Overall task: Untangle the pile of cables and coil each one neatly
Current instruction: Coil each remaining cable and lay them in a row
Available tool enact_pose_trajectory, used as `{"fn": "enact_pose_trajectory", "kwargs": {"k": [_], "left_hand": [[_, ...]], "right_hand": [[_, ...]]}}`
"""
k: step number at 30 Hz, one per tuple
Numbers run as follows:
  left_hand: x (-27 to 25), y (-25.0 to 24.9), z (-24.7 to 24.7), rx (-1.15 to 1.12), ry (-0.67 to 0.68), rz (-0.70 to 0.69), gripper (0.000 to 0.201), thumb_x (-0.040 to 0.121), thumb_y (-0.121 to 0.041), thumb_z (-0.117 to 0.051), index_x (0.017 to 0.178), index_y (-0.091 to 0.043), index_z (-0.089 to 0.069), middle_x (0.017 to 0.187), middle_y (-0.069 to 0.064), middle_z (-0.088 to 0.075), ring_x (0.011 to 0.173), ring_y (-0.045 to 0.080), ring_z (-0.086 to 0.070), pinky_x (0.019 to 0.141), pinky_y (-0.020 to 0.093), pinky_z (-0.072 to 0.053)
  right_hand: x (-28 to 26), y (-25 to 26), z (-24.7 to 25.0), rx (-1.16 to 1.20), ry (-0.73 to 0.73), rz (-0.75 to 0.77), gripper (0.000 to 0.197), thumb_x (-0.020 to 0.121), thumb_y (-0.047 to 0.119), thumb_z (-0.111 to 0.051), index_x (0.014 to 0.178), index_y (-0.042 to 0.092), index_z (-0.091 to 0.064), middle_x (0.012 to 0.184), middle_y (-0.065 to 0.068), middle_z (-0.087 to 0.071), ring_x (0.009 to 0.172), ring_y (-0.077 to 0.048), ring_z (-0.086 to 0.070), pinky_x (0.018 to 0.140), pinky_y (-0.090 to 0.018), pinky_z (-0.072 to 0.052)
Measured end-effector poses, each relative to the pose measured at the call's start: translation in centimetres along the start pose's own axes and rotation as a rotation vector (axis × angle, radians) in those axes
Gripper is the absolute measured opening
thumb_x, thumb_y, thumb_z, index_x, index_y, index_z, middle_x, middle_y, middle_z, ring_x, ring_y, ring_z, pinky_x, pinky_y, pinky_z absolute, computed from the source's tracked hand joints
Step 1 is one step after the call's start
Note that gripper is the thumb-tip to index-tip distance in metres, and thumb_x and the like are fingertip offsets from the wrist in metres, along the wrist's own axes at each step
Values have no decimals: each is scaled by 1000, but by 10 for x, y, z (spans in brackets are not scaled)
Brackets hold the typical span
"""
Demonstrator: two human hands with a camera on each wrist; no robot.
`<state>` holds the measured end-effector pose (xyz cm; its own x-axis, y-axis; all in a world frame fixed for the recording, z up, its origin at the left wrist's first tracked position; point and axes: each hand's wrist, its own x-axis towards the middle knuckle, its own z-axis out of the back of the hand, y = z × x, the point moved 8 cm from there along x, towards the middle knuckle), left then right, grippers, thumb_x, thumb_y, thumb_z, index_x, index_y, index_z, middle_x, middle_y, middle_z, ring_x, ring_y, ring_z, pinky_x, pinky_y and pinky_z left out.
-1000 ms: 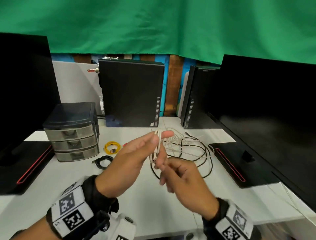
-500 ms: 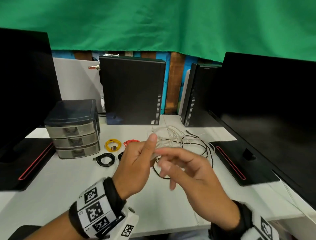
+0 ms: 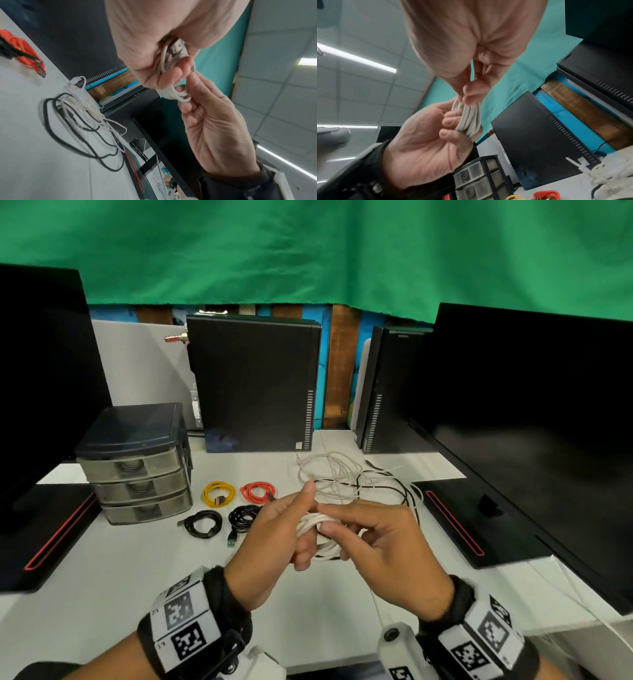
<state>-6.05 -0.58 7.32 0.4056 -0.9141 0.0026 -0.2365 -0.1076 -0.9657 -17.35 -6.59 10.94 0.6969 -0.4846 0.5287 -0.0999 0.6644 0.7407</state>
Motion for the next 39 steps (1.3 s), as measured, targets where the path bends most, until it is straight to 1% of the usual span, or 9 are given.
{"fn": "enact_pose_trajectory", "kwargs": {"k": [4,7,10,16,23,30,34,37,39], "left_hand": [[5,9,2,-48,0,2,37,82,-44,-62,100,-12,-69,83,15,-64,78,18,-64,62,31,-55],[6,17,0,-111,63,76,42,85,-29,-65,123,-11,-61,115,19,-71,104,26,-71,76,37,-59],[8,18,0,-244,86,99,47,85,-14,-63,132,-11,-56,120,17,-71,110,31,-70,83,34,-60],[16,16,12,-395,-16,87,39,79,-9,-64,117,-1,-62,111,16,-74,99,22,-74,77,24,-61],[17,32,27,-182,-125,119,22,91,-6,-66,112,-1,-66,86,11,-75,69,13,-72,59,20,-56],[11,21,12,19,52,33,19,91,-3,-63,104,-5,-77,106,14,-76,90,16,-69,77,27,-54],[12,18,16,21,24,-28,39,71,-36,-76,97,-6,-78,104,14,-76,95,25,-69,88,39,-53],[12,14,15,88,8,-90,32,74,-27,-80,101,-10,-78,103,15,-76,107,38,-68,101,47,-50],[12,14,16,59,18,-86,28,75,-18,-81,101,-7,-78,104,17,-76,105,36,-70,97,39,-54]], "right_hand": [[6,-20,16,77,-154,-115,22,93,7,-68,102,25,-76,75,10,-73,56,-9,-64,51,-20,-50],[8,-35,32,166,-302,-203,15,93,6,-67,98,18,-76,68,-1,-70,47,-11,-59,45,-20,-48],[8,-41,41,220,-391,-237,13,93,6,-66,96,15,-75,66,-2,-69,46,-14,-58,44,-22,-49],[6,-52,41,360,-448,-331,12,93,6,-65,98,8,-75,70,-9,-71,49,-17,-56,46,-24,-48],[5,-31,18,418,-287,-280,14,91,3,-65,101,4,-76,72,-21,-68,47,-19,-57,44,-24,-50],[-1,-43,12,352,-326,-384,11,92,2,-67,91,9,-75,67,-17,-70,43,-15,-54,40,-23,-46],[-2,-43,16,315,-358,-363,12,92,4,-67,90,13,-76,65,-7,-70,45,-15,-56,42,-23,-48],[-2,-41,15,288,-352,-354,13,93,6,-67,92,14,-76,67,-10,-70,47,-16,-57,43,-24,-49],[-1,-41,15,310,-327,-375,12,93,6,-67,94,13,-76,70,-14,-69,48,-19,-57,42,-25,-49]]}}
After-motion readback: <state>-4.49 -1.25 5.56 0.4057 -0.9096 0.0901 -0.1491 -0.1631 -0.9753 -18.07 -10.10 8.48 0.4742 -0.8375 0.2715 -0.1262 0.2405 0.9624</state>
